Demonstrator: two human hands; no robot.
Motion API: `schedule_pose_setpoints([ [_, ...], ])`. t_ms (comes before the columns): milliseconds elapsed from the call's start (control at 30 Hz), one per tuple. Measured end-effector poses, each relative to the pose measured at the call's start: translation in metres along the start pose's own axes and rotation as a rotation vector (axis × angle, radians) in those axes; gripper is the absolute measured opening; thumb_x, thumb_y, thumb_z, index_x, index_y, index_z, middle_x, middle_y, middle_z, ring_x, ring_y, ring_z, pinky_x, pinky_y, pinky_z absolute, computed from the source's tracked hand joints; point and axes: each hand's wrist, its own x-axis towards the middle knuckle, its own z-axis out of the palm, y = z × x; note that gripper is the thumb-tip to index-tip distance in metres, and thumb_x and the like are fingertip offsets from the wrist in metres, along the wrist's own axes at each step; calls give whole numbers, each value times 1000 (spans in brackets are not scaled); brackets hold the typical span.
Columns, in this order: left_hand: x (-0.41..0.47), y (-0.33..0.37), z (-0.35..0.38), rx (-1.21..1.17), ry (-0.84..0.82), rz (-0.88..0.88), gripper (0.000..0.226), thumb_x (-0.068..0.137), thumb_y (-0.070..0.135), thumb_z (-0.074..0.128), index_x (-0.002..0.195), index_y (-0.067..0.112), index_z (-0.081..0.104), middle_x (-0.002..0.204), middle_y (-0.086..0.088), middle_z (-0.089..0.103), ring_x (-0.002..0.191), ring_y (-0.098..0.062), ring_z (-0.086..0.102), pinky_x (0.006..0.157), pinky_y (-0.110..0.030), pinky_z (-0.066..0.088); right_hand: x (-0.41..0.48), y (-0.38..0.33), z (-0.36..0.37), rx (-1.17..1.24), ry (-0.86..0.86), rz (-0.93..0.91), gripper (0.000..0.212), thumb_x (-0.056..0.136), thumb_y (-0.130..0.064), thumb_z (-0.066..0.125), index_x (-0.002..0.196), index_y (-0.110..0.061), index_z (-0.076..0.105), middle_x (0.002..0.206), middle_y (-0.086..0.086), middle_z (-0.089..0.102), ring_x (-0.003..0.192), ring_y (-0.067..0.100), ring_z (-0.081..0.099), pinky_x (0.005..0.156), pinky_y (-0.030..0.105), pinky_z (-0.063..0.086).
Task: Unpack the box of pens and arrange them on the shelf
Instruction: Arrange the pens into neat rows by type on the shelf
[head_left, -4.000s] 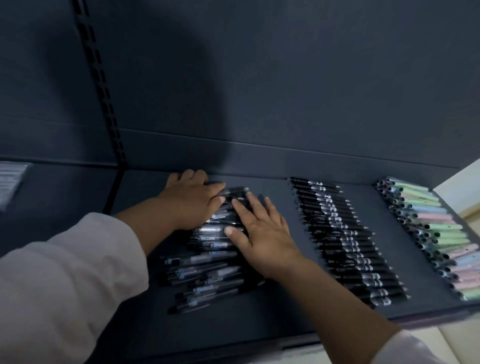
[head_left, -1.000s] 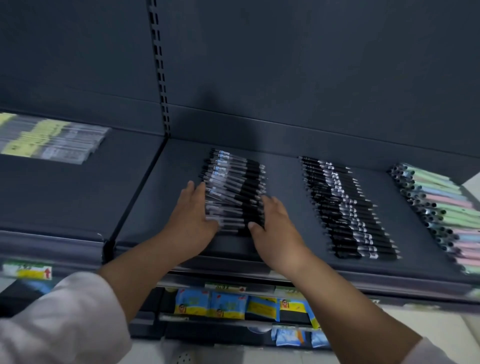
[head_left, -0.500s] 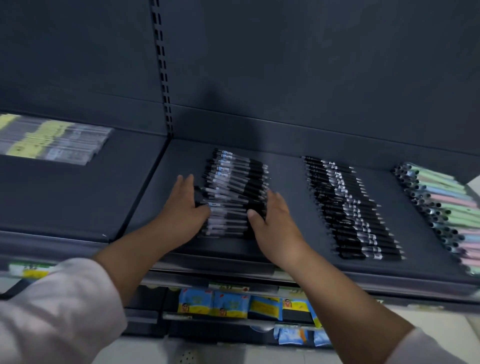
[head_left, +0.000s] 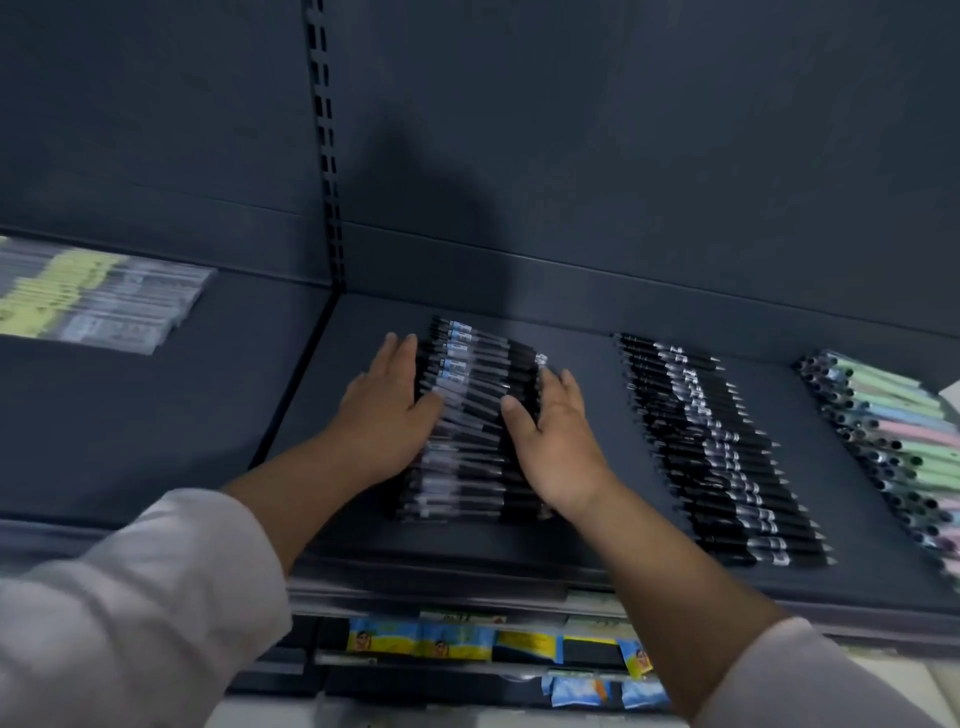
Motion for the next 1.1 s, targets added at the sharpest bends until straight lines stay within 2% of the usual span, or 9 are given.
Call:
schedule_pose_setpoints([
  [100,7,3,13,-66,-33,1,66,101,35,32,151,23,-9,158,5,-17,146,-13,-10,117,-30,-5,9,-4,10,29,-13,-32,72,97,-49,40,153,-19,6,161,-5,-9,147,11,-6,118,27,3],
  [200,10,2,22,-91,-15,59,64,102,33,30,151,22,-10,158,5,-18,144,-6,-12,114,-24,-7,11,-5,15,13,-3,-65,71,97,-47,41,153,-21,7,160,-9,-9,147,9,-4,117,25,4],
  [300,14,-1,14,-146,-18,50,66,101,34,32,151,25,-10,157,8,-21,145,-8,-14,117,-30,-3,15,0,7,-8,19,-51,69,98,-46,40,154,-21,8,160,-11,-9,147,8,-2,113,21,4],
  [467,49,-1,-8,262,-9,163,63,101,37,30,152,26,-4,157,2,-23,144,-17,-22,118,-39,-6,45,-2,-2,-94,22,-32,63,100,-44,37,153,-20,14,161,-3,-4,148,13,-1,116,25,4],
  [633,83,12,-7,610,-106,352,58,101,38,21,153,20,-1,160,-1,-13,145,-17,-18,118,-40,-8,78,-4,1,-423,-128,-95,59,101,-47,26,153,-27,6,161,-6,-7,147,19,-14,121,37,-2],
  [733,93,11,1,657,-169,309,60,101,40,19,152,20,-3,160,-3,-9,147,-20,-10,119,-43,-4,89,-2,1,-502,-153,-115,59,101,-47,22,153,-27,1,161,-6,-7,146,18,-17,121,40,-2],
  [867,91,7,6,682,-111,320,61,99,42,20,152,19,3,160,-4,4,146,-24,3,117,-46,5,89,-1,0,-508,-174,-115,60,101,-49,22,153,-28,1,161,-8,-5,146,17,-16,121,39,-2],
  [1100,83,12,-2,645,-154,270,59,100,42,15,152,23,-4,160,-2,-9,146,-19,-12,117,-47,-8,76,-12,-6,-522,-123,-103,59,101,-49,22,153,-25,10,161,-2,8,148,19,-2,120,42,1],
])
